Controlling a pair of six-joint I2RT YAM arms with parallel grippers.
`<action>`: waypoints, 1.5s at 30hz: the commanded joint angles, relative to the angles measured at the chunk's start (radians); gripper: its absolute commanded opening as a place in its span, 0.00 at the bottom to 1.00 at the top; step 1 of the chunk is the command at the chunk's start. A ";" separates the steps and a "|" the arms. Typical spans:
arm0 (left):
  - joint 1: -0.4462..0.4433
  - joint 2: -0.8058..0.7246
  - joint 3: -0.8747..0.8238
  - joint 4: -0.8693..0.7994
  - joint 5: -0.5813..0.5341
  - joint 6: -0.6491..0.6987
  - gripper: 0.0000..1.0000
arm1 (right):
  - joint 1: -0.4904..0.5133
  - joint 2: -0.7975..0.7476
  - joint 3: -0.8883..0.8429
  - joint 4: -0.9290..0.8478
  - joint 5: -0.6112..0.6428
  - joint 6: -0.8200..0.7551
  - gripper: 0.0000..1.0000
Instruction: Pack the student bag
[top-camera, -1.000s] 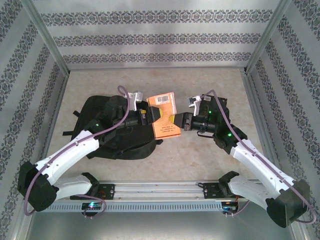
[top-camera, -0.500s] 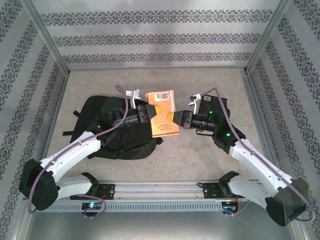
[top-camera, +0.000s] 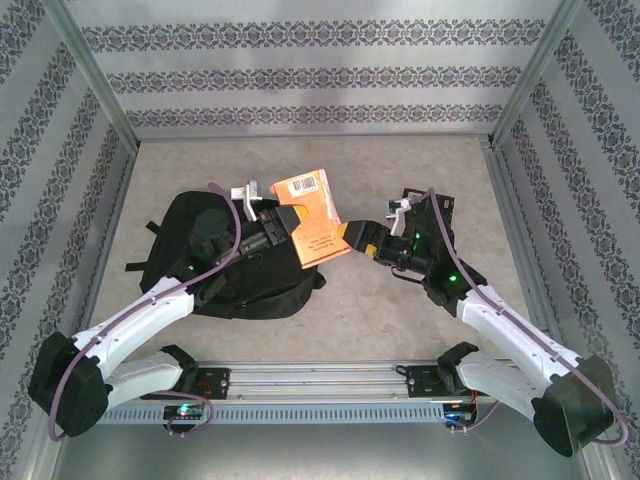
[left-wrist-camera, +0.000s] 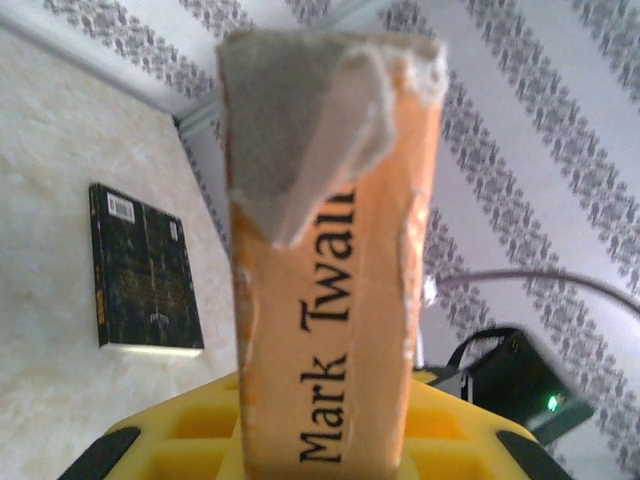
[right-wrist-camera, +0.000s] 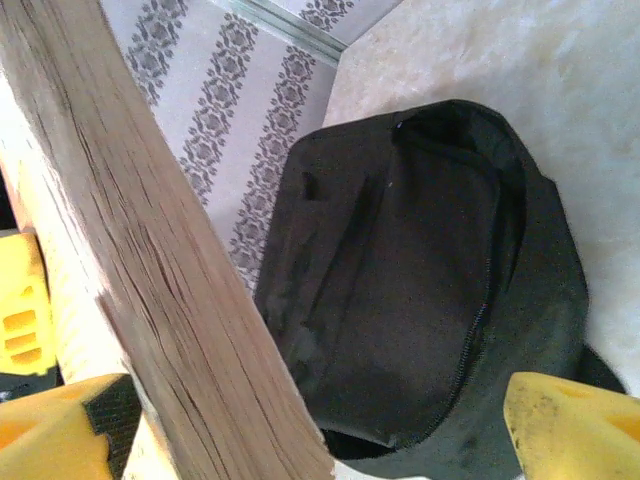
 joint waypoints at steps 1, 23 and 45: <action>0.010 -0.010 -0.027 0.256 -0.141 -0.119 0.00 | 0.053 0.032 -0.028 0.308 0.013 0.176 0.97; -0.021 0.047 -0.146 0.419 -0.332 -0.294 0.00 | 0.240 0.288 0.004 0.847 0.340 0.365 0.64; 0.028 -0.010 0.044 -0.633 -0.163 0.257 0.65 | 0.033 -0.148 -0.088 -0.130 0.433 0.005 0.00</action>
